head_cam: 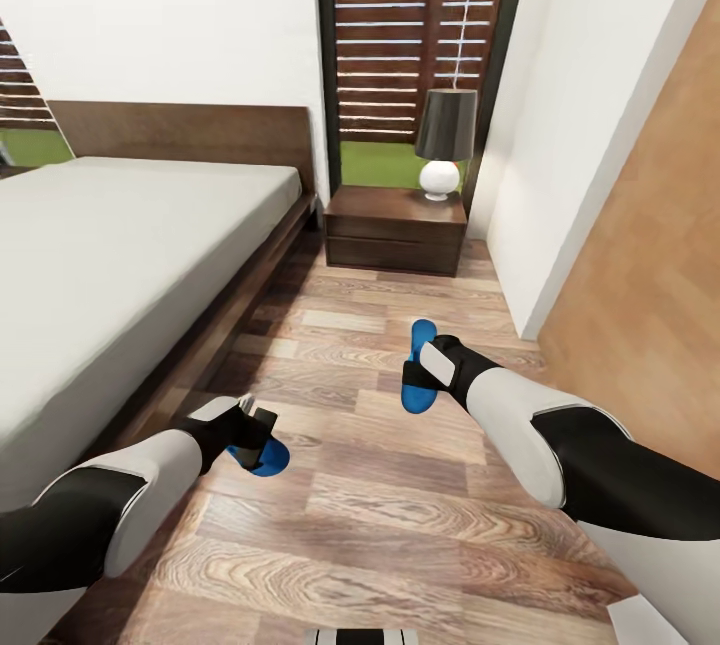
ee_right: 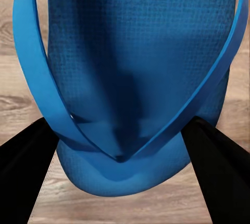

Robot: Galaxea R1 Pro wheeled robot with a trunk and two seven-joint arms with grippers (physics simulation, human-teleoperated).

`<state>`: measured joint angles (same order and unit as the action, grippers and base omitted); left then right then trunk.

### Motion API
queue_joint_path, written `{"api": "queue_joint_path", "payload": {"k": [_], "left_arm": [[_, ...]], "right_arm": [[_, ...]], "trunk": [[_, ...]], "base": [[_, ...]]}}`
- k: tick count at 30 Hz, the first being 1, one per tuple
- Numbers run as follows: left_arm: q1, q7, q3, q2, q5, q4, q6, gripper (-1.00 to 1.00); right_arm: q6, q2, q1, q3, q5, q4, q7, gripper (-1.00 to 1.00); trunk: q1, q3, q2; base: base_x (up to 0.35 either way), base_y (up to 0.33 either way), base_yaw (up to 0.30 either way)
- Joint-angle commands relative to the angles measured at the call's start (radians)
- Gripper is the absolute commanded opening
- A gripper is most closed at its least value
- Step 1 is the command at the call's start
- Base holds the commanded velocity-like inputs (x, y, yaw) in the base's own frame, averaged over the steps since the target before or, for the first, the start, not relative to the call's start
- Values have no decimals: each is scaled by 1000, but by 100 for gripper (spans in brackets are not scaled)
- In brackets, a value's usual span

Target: In the bedroom, move the book from the bed onto either nightstand, and place the two sandals side by side next to the bed.

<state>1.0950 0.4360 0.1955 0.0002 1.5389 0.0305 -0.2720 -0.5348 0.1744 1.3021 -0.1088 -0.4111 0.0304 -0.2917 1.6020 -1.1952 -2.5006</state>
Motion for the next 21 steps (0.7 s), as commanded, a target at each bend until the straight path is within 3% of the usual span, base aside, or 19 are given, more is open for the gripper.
{"api": "queue_joint_path", "payload": {"k": [1,11,21], "left_arm": [[0,4,9,0,6,2,-3,-100],[0,4,9,0,6,2,-3,-100],[0,5,10,0,6,2,-4,-100]], "right_arm": [[-5,0,0,-8,-11,2,-6,-100],[-5,0,0,-8,-11,2,-6,-100],[-5,0,0,-8,-12,2,-7,-100]], "trunk": [[0,-1,0],[0,-1,0],[0,-1,0]], "base": [[0,141,36],[0,74,13],[0,3,133]]}}
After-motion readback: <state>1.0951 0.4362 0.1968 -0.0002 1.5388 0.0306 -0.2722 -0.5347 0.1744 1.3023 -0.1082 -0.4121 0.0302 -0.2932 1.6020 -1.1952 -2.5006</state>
